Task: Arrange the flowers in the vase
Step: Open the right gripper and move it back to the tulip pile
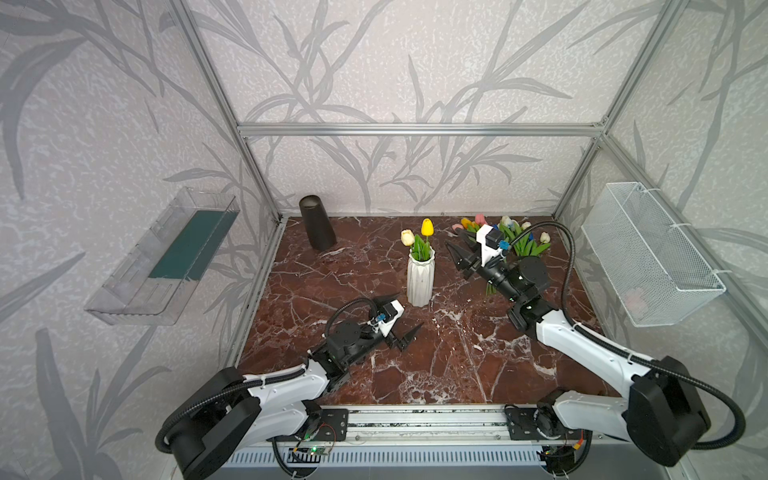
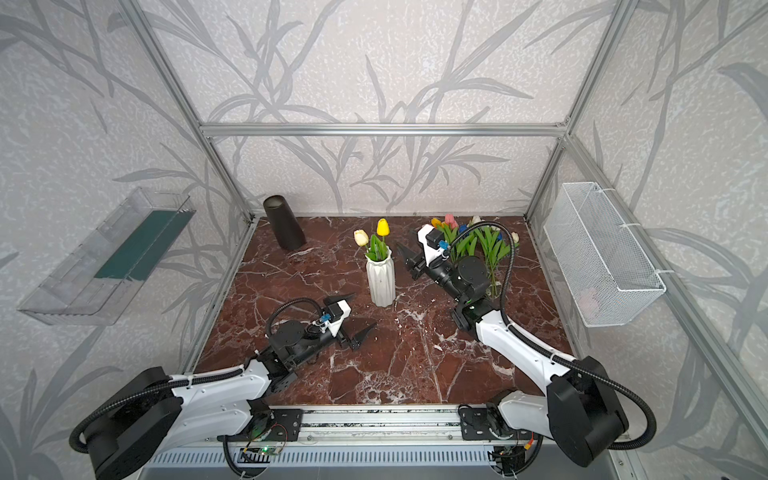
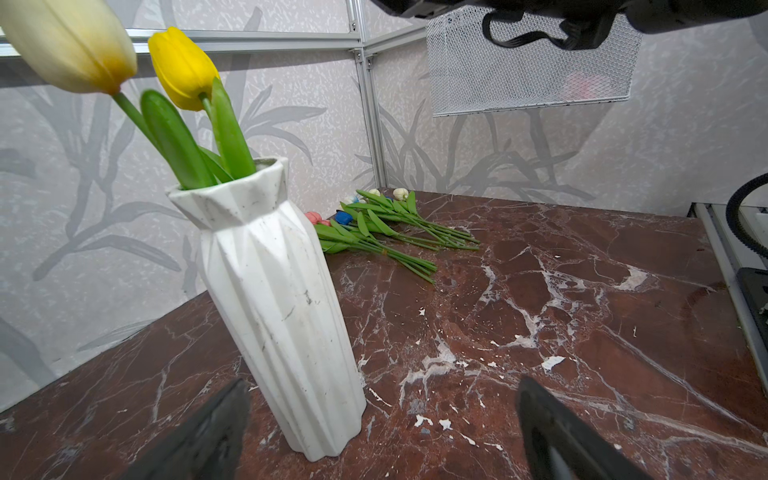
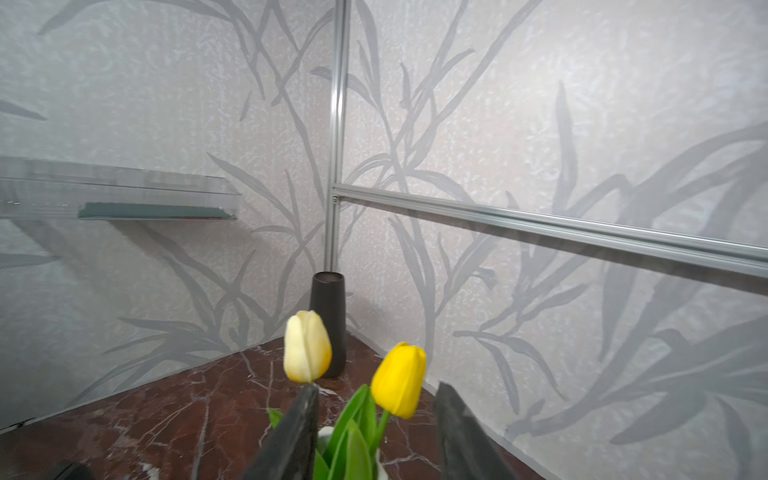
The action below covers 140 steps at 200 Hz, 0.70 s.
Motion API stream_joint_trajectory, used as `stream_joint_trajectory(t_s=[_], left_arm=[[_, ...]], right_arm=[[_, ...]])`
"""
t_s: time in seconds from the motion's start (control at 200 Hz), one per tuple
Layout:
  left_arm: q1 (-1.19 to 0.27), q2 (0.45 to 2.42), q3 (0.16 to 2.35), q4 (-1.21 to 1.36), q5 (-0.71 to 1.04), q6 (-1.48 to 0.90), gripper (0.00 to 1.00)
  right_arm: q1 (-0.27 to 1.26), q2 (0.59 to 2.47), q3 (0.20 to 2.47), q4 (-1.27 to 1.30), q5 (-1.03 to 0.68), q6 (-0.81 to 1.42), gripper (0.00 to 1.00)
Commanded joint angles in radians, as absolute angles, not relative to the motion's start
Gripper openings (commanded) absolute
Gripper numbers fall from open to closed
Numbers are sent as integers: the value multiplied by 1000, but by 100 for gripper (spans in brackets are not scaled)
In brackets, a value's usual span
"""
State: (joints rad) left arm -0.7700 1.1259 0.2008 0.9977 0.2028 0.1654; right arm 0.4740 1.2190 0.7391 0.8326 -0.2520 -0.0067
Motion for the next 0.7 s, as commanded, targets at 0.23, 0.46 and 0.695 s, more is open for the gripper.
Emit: stream_joint_trajectory(t_s=[0.23,0.46,0.695], left_arm=[[-772,1129,195,1002,209,177,99],[-773,1137,197,1002,208,180,99],[-773,1142,199,1000,210,186,99]], right_arm=[[173,1353,1031,8,122,203,30],[67,1646,1256,-315,-8,262,25],[66,1891,1453,-471,-149,227,23]])
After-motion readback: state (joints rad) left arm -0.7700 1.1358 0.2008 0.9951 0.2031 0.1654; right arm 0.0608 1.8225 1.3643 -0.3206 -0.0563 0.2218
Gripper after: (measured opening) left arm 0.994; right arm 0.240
